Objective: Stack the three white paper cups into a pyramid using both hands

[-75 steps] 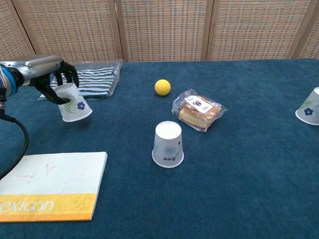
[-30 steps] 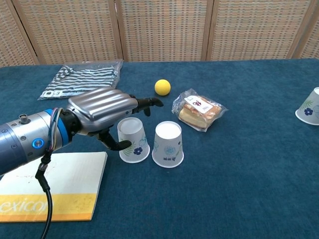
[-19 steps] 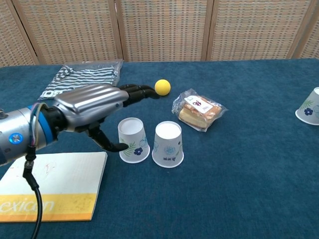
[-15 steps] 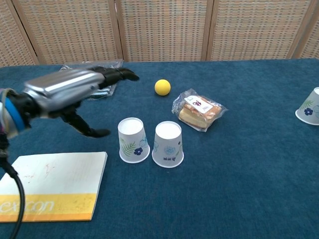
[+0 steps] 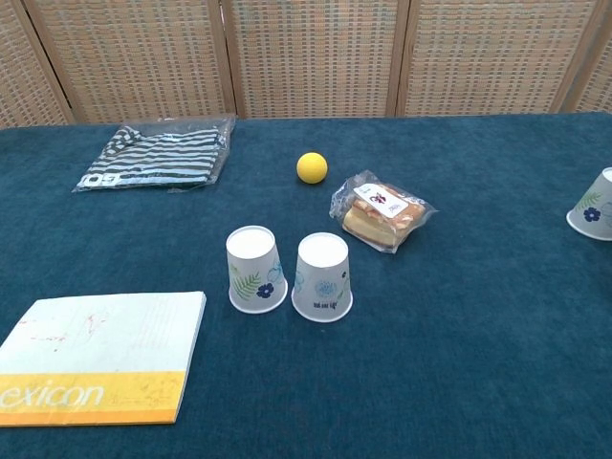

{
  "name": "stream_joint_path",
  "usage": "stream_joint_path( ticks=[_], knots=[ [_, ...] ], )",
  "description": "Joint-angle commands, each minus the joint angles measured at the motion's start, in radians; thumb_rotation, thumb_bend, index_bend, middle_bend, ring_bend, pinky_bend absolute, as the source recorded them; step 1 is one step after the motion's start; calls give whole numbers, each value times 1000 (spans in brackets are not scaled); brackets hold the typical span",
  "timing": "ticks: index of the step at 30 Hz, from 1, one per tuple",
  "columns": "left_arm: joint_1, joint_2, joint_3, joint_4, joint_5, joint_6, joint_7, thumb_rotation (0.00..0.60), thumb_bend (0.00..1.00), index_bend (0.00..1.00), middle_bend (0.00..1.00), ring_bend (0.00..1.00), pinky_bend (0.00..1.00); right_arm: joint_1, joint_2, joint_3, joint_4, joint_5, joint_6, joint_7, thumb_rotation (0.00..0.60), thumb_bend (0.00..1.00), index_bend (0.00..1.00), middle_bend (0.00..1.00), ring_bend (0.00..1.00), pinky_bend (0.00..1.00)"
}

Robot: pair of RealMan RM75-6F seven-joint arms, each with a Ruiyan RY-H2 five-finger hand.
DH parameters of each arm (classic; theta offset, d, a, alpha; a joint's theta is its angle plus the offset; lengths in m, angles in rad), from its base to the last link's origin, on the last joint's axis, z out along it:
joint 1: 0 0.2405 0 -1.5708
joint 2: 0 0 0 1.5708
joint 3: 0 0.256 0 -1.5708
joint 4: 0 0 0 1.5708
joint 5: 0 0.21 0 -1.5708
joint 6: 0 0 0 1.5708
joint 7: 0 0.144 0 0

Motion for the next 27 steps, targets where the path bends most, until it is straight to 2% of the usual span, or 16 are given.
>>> stream_joint_path(
  ticks=[1,4,8,11,15,20,24,27],
  knots=[
    [67,42,8,6,-24,52,-64,600,271,0,0,0,0,134,-43,57,129,108,-196,28,600,0,112,169,29,3],
    [113,76,7,7,-37,79,-112,600,272,0,0,0,0,198,-65,72,218,200,-315,-27,600,0,124,180,29,3],
    [143,93,-2,15,-49,86,-151,600,272,0,0,0,0,241,-91,71,295,271,-402,-64,600,0,132,190,36,3],
    [148,105,-7,31,-35,73,-164,600,273,0,0,0,0,263,-121,64,354,299,-436,-88,600,9,144,205,55,7],
    [154,106,-15,37,-28,57,-170,600,273,0,0,0,0,284,-163,52,424,308,-468,-91,600,52,185,246,101,64],
    [158,107,-28,36,-22,50,-161,600,273,0,0,0,0,305,-200,41,486,322,-518,-86,600,106,240,299,163,251],
    [157,109,-34,36,-28,24,-168,600,274,0,0,0,0,319,-230,37,535,315,-556,-49,600,151,278,343,197,354],
    [152,111,-38,40,-40,-7,-172,600,274,0,0,0,0,323,-263,42,578,295,-553,-1,600,224,336,409,250,452]
  ],
)
